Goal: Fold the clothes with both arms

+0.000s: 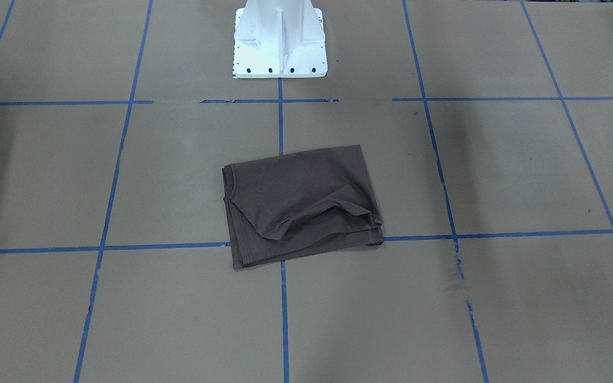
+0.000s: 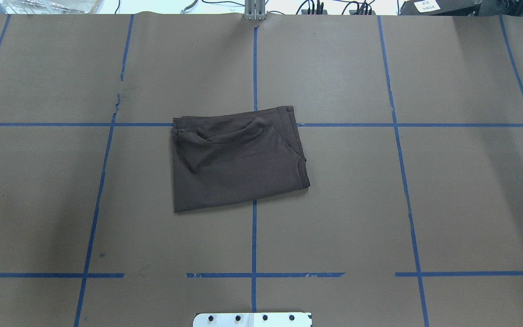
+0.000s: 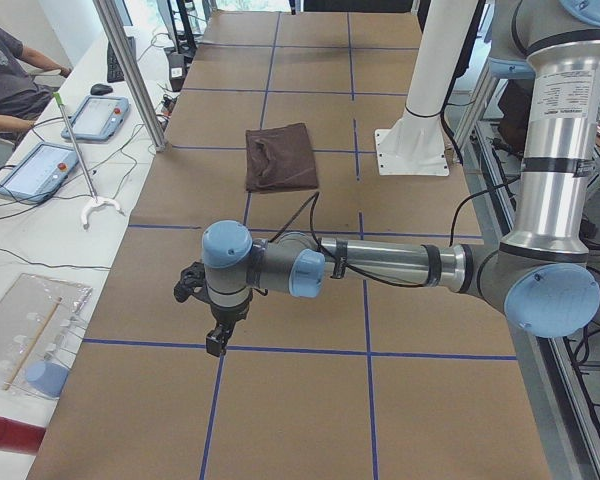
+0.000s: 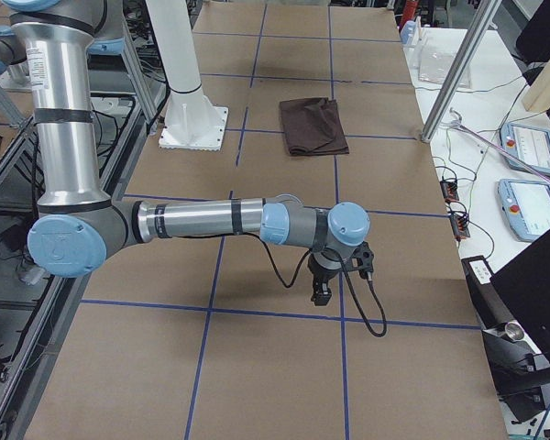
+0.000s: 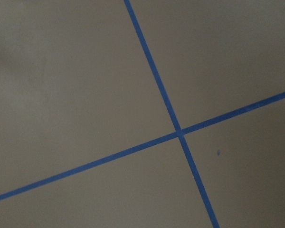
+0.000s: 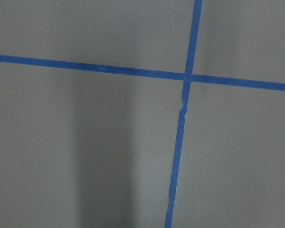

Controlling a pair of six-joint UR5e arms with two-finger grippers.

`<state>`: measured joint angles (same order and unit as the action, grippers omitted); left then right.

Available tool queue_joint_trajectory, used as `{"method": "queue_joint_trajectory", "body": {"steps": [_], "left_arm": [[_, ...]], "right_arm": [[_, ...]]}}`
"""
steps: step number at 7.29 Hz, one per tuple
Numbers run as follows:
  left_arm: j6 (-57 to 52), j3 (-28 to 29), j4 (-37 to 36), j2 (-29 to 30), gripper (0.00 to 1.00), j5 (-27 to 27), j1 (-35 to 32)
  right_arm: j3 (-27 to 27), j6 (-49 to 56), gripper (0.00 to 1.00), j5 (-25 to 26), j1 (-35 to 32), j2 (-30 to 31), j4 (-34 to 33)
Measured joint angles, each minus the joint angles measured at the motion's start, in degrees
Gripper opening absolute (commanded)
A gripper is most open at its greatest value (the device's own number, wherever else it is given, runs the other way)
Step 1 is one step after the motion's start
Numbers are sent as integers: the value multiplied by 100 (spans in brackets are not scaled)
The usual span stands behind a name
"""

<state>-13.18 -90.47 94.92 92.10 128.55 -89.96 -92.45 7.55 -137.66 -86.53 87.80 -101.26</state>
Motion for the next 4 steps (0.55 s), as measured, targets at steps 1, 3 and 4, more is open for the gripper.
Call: {"method": "queue_joint_trajectory", "body": {"steps": [1, 3, 4], "left_arm": [[0, 24, -95, -8, 100, -3, 3], [0, 22, -143, -3, 100, -3, 4], [-1, 34, -142, 14, 100, 1, 4]], "right_arm": [[-8, -2, 100, -49, -32, 51, 3], [-51, -10, 100, -71, -160, 121, 190], [-65, -19, 100, -72, -293, 147, 301]]}}
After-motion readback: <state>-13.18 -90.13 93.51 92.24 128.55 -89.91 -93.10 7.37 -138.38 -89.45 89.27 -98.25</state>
